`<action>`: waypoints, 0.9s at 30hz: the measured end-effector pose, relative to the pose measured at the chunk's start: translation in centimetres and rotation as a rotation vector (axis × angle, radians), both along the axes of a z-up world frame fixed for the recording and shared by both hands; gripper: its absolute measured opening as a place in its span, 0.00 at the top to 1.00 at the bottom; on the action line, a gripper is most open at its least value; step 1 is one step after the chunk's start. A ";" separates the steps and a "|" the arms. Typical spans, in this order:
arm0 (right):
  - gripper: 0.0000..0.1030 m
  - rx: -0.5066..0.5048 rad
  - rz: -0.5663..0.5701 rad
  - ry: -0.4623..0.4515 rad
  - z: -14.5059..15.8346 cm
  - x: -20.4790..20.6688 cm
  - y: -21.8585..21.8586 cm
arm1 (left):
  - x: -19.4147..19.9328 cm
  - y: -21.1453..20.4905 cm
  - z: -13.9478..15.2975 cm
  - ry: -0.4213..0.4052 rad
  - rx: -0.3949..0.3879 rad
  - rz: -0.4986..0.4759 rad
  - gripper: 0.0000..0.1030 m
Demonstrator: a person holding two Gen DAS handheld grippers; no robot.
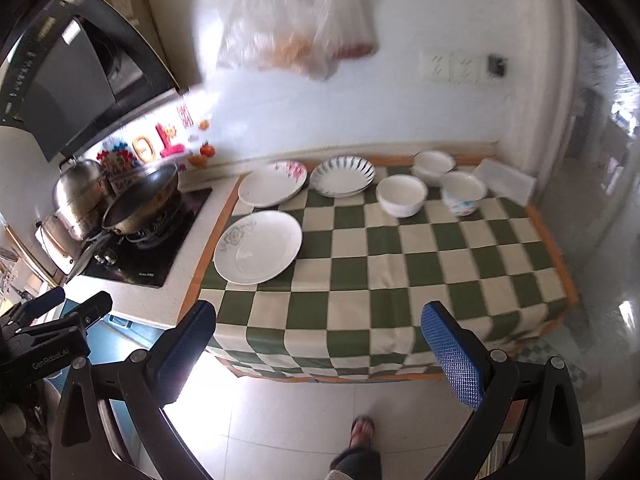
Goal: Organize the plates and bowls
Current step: 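Lower the right tool to the grey-flower plate rim and close it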
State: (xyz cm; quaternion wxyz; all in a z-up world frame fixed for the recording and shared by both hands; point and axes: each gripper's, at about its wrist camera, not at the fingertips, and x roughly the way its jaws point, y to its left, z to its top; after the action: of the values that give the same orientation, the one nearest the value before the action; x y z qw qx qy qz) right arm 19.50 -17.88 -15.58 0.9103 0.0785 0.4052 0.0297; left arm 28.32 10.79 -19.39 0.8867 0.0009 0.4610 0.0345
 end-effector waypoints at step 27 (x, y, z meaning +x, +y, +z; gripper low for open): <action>0.55 0.269 0.372 0.708 -31.1 42.6 8.6 | 30.3 5.1 -23.6 0.586 -0.214 0.082 0.48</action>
State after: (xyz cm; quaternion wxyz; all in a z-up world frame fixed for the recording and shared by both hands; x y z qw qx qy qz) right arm 62.07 -9.29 -46.71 0.6756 0.1277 0.6928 0.2176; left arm 58.61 15.91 -42.98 0.7090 -0.1012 0.6976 0.0200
